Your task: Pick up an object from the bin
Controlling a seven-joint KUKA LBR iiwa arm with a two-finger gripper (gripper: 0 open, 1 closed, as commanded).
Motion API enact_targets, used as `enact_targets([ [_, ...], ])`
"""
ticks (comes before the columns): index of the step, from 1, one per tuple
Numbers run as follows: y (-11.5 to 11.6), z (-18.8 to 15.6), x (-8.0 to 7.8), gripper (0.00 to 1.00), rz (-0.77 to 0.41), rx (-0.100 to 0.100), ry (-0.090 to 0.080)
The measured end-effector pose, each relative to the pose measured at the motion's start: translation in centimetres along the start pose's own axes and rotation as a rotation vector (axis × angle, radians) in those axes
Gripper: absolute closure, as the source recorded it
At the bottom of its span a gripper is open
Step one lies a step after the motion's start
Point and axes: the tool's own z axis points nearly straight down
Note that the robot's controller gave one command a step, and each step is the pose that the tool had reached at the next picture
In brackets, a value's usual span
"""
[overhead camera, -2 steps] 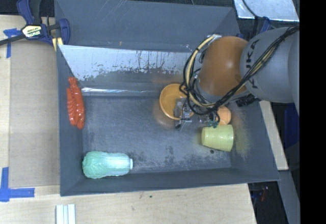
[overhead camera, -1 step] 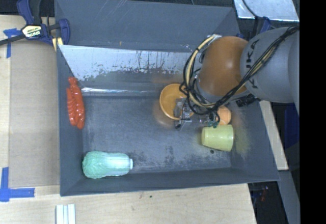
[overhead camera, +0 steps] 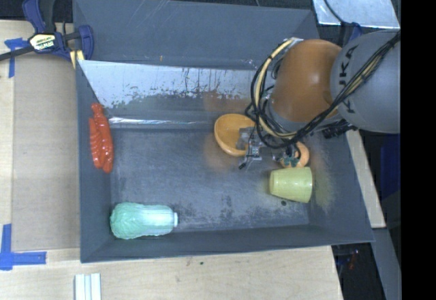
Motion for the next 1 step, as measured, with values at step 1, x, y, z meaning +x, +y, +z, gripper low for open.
enact_targets([
  [1, -0.01, -3.46, -0.22, 1.0, 0.0, 0.0, -0.007],
])
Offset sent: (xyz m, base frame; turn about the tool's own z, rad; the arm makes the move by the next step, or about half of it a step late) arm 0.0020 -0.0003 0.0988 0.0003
